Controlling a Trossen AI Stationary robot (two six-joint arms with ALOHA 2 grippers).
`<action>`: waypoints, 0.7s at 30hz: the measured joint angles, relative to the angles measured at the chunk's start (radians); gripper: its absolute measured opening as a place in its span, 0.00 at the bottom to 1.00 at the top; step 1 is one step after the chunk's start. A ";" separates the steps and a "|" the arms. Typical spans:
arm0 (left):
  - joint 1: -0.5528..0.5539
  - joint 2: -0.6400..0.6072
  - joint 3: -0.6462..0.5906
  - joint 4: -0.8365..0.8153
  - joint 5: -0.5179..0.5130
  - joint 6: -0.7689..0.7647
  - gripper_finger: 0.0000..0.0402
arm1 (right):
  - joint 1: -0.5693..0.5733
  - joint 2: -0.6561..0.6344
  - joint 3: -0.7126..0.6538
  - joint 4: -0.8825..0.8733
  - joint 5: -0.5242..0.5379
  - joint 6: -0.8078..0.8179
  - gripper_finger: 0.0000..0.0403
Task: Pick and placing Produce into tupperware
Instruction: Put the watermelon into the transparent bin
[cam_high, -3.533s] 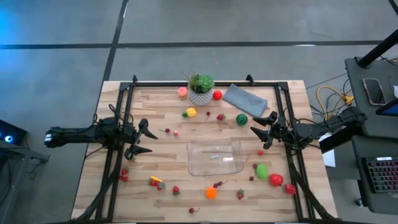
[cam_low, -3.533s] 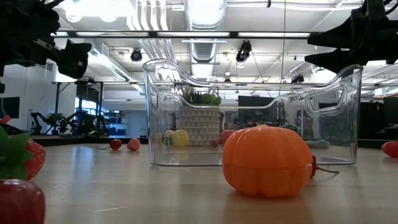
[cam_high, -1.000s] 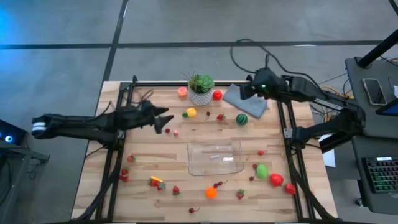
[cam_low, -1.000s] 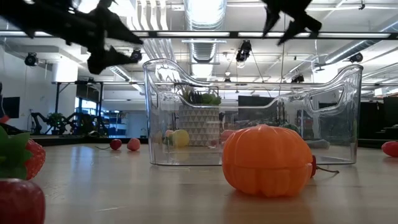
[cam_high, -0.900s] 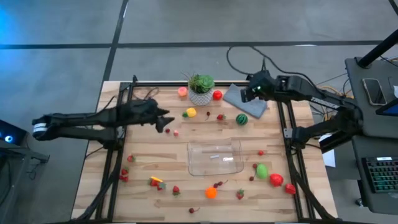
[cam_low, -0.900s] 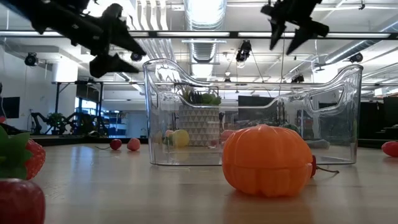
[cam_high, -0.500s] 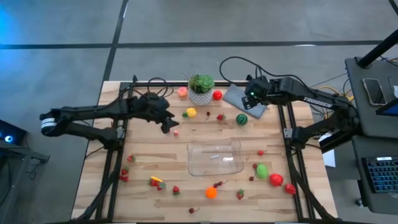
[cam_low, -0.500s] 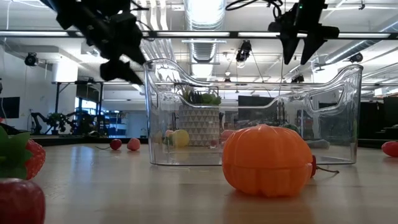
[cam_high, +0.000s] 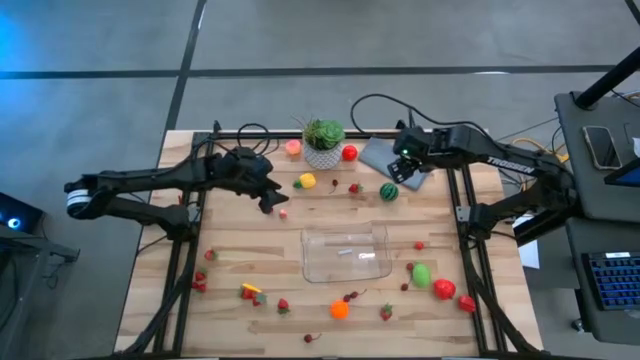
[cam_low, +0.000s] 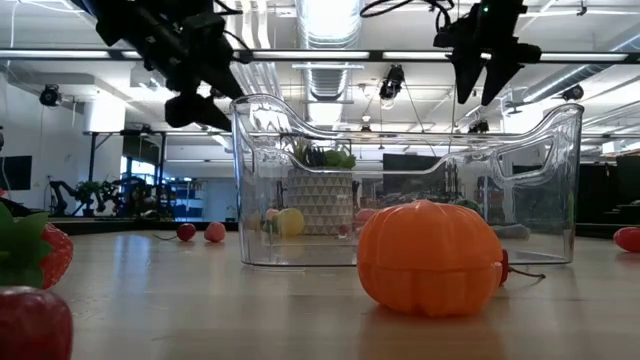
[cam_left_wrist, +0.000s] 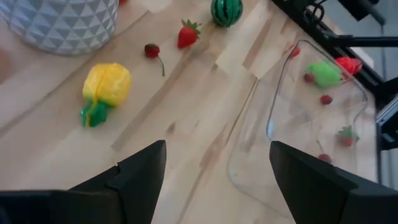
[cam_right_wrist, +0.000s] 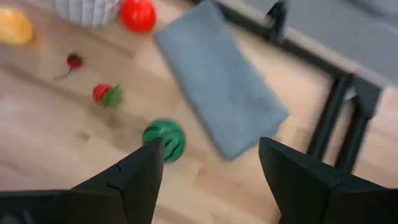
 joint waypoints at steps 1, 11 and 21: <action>0.000 0.000 0.001 -0.007 0.000 0.003 0.68 | -0.013 0.010 -0.007 0.001 -0.025 0.000 0.63; 0.001 0.028 -0.001 -0.176 -0.002 0.002 0.68 | -0.108 0.119 -0.178 0.173 -0.197 -0.102 0.63; 0.000 0.027 -0.002 -0.222 -0.004 -0.001 0.68 | -0.114 0.110 -0.361 0.361 -0.267 0.052 0.74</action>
